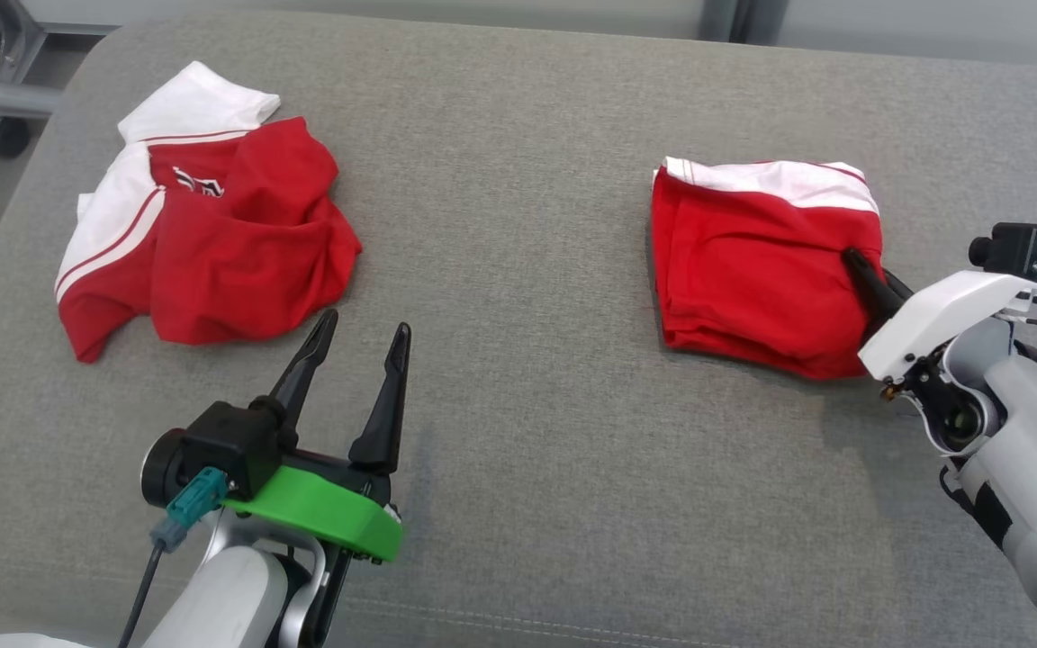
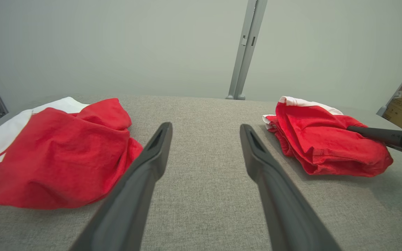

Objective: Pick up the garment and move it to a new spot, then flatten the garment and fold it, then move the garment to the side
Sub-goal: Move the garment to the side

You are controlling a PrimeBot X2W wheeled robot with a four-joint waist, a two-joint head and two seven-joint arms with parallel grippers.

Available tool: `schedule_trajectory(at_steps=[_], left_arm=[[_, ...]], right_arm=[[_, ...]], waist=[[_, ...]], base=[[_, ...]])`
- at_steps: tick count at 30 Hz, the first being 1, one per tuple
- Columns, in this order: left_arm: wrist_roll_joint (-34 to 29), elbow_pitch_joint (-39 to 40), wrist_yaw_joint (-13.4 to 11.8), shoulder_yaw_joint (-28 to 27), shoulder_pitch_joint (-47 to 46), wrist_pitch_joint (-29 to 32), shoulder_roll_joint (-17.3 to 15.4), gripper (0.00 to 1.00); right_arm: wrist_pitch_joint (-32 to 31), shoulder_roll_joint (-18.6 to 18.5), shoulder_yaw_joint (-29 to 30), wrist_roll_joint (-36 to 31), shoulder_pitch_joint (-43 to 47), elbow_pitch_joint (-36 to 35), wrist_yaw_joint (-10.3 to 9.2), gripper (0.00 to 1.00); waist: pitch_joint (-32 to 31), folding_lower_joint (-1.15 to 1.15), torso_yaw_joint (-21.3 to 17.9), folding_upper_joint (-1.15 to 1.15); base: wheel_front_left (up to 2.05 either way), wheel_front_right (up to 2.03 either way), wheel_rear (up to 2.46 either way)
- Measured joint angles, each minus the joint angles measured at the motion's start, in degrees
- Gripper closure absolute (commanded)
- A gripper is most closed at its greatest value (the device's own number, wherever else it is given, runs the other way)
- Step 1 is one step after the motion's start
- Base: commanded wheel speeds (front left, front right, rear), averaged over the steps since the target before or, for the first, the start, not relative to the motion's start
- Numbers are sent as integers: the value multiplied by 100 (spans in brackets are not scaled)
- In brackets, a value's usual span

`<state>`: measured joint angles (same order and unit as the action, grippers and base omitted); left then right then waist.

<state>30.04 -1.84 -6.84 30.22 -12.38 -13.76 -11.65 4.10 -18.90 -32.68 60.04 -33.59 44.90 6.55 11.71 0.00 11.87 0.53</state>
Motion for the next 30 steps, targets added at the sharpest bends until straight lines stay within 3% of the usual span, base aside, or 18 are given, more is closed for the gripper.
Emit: schedule_trajectory(at_steps=[15,30], left_arm=[[-85,242,0,-45,-5,13,-44,0],[-323,593,0,-54,-237,246,-169,0]], right_arm=[[-281,-946,11,-10,3,-298,49,100],[-271,-2216,-70,-319,-163,-731,51,100]], waist=[[230,0,-753,0],[891,0,-1017,0]], base=[[0,0,0],[0,0,0]])
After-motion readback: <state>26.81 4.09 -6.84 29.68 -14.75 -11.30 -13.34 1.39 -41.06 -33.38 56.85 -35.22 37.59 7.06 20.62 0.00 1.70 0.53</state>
